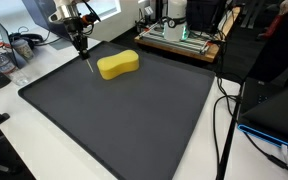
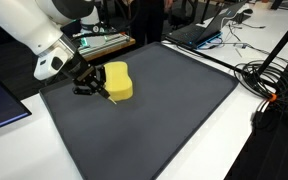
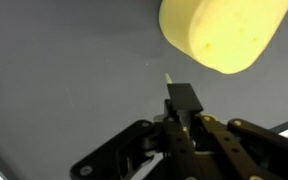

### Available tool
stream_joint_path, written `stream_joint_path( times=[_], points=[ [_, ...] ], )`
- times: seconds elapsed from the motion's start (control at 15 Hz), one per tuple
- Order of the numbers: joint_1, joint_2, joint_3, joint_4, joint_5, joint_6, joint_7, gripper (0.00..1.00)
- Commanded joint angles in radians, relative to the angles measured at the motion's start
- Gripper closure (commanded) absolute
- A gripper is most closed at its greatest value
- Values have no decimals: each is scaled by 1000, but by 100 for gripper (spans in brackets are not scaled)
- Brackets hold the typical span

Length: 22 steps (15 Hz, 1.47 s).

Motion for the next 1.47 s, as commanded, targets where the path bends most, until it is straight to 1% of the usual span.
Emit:
stream_joint_path(
  times=[0.0, 0.33, 0.67, 0.93, 1.2, 1.4],
  points=[
    [-20, -50, 0, -67, 88, 21, -49, 97],
    [-10, -99, -22, -131, 166, 49, -91, 97],
    [-3, -182, -57, -228, 208, 80, -127, 97],
    [-1, -260, -89, -309, 267, 88, -208, 97],
    [31, -351, -122, -401, 284, 124, -250, 97],
    [69, -427, -129, -478, 278, 194, -262, 97]
  ],
)
